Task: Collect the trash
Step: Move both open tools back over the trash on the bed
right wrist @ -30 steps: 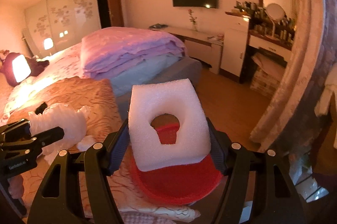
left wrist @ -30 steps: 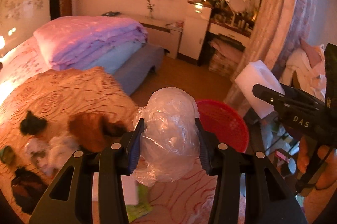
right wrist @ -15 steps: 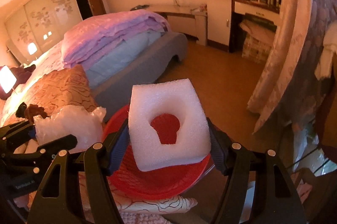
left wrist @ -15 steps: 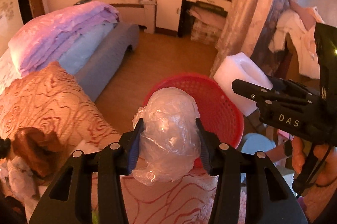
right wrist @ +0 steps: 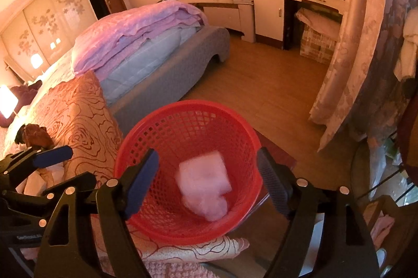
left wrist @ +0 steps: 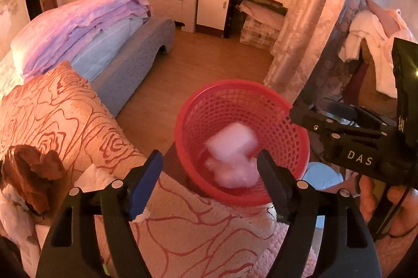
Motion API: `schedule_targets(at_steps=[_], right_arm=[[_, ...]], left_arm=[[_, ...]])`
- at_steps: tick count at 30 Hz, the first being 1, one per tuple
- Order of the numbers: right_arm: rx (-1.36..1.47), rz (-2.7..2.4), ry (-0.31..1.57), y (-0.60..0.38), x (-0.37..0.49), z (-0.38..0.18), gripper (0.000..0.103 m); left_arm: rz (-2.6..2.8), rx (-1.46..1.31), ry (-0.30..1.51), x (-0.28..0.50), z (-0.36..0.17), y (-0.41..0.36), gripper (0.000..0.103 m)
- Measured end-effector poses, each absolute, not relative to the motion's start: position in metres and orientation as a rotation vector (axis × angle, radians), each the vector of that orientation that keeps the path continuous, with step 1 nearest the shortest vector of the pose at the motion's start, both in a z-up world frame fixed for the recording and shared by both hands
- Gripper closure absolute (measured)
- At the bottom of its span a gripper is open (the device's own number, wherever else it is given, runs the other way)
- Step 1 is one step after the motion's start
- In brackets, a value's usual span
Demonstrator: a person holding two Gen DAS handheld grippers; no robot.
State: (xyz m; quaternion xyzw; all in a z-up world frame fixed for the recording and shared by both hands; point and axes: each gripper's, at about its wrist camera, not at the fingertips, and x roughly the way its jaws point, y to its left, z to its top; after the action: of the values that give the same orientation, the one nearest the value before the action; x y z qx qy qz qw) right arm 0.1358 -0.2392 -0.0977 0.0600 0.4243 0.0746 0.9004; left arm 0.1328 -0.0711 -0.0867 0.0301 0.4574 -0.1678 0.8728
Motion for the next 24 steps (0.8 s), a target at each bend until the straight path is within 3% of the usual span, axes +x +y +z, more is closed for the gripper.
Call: schedule_targets(at_steps=[24], right_arm=[[0.013, 0.247, 0.73, -0.183, 0.091, -0.046, 0.023]], left_arm=[[-0.148, -0.054, 0.824, 0.069, -0.046, 0.015, 0.025]])
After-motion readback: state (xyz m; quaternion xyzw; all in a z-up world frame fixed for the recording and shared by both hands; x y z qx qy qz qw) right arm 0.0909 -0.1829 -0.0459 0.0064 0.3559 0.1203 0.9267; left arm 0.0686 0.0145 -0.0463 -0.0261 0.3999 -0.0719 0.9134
